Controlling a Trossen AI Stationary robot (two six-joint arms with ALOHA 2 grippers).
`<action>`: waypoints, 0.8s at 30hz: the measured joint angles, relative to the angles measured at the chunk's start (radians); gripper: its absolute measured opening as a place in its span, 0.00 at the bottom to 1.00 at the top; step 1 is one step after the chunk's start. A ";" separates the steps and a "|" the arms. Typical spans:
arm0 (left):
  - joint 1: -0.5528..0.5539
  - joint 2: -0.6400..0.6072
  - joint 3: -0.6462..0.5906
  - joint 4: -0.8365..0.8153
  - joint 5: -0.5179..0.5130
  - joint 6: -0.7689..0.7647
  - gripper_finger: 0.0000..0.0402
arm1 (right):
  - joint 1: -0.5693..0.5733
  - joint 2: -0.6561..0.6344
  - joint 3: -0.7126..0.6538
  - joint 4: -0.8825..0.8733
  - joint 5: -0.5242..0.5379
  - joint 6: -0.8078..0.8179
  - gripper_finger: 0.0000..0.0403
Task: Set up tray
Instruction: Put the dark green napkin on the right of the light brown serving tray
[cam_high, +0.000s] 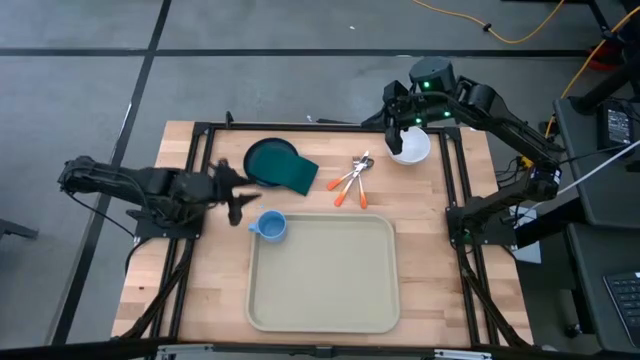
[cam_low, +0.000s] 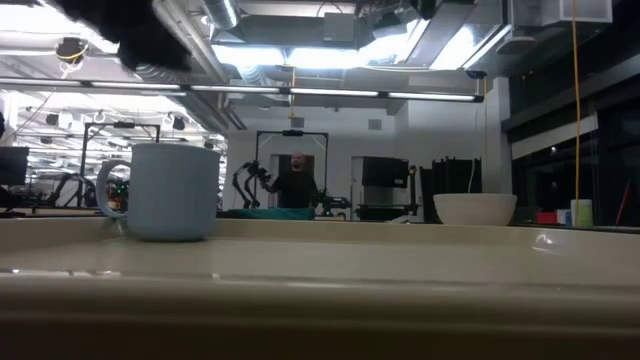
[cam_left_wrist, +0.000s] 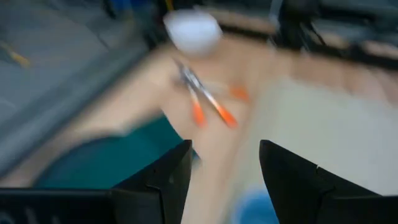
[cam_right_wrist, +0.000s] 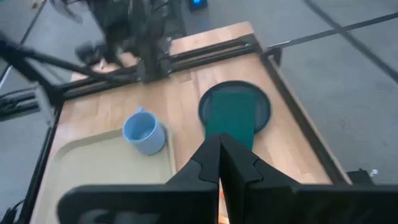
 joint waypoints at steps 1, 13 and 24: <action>0.000 0.003 0.033 0.000 -0.047 0.023 0.45 | 0.000 0.000 -0.010 0.010 -0.004 -0.005 0.01; 0.000 0.066 0.156 0.224 -0.233 0.139 0.45 | 0.026 0.000 -0.179 0.174 -0.040 -0.004 0.01; 0.000 0.225 0.155 0.289 -0.277 0.160 0.45 | 0.048 0.001 -0.500 0.564 -0.062 0.207 0.01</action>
